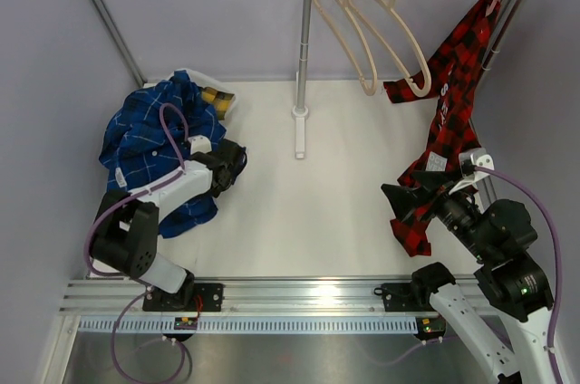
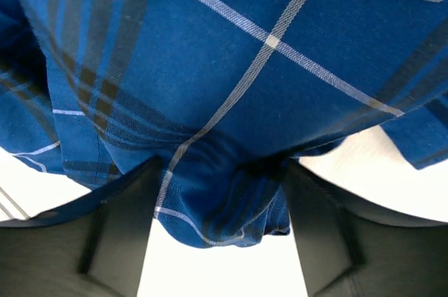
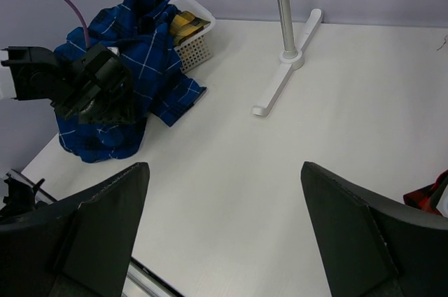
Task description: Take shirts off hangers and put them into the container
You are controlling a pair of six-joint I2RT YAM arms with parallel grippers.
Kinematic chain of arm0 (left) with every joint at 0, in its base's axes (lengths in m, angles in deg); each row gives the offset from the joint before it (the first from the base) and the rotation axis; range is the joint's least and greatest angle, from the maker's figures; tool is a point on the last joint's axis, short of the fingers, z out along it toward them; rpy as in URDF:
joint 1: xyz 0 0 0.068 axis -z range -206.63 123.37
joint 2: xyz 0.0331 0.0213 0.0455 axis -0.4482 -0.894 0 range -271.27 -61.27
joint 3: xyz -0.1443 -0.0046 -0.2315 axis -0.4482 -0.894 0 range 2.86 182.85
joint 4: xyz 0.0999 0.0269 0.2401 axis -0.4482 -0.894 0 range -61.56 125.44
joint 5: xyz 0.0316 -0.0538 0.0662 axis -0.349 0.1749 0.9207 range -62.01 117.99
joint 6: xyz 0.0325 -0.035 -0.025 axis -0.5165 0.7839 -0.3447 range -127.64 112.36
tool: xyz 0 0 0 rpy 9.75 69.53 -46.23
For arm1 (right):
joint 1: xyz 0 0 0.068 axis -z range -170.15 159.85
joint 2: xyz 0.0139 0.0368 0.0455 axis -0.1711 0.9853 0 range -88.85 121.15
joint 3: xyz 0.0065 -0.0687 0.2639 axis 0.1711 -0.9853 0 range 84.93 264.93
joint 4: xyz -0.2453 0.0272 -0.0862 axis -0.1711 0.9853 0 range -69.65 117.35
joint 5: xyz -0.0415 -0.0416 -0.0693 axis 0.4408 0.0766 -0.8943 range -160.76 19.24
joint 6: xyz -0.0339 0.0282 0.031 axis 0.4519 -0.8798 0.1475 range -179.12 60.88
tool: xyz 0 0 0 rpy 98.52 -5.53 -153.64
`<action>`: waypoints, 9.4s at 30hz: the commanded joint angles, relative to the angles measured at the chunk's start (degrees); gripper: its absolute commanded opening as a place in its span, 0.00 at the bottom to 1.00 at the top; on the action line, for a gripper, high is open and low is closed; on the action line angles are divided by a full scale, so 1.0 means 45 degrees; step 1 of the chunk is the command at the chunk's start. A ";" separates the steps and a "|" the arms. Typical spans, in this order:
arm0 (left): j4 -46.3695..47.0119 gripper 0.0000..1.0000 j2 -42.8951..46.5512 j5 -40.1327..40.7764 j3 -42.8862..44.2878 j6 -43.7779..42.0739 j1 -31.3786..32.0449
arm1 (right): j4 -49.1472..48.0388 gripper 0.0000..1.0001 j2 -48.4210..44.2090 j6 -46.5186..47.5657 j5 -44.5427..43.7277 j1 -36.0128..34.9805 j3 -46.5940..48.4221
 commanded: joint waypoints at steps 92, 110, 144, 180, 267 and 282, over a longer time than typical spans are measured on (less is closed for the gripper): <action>1.1429 0.96 1.1719 -0.6922 -0.9413 -0.0660 -0.5784 | -0.0684 0.99 -0.0050 0.0089 0.0781 -0.0551 -0.0363; 1.4672 0.66 0.7871 -0.7019 -0.9278 -0.0563 -0.6311 | -0.0626 0.99 -0.0050 0.0147 0.0683 -0.0648 -0.0402; 0.7466 0.00 -0.1925 -0.7879 0.6558 -0.4430 -0.6331 | -0.0411 0.99 0.0925 0.0226 0.0312 -0.0649 -0.0266; 0.3071 0.65 -0.3850 -1.1609 0.8964 -0.3786 -0.7132 | -0.0235 0.99 0.0732 0.0284 -0.0156 -0.0648 -0.0149; 0.6683 0.00 0.0669 -0.8098 0.6848 -0.5050 -0.6096 | -0.0489 0.99 0.0965 0.0284 0.0429 -0.0648 -0.0344; 0.6921 0.07 -0.5194 -0.7175 0.8594 -0.5898 -0.6741 | -0.0352 1.00 0.2215 0.0401 0.0175 -0.0649 -0.0188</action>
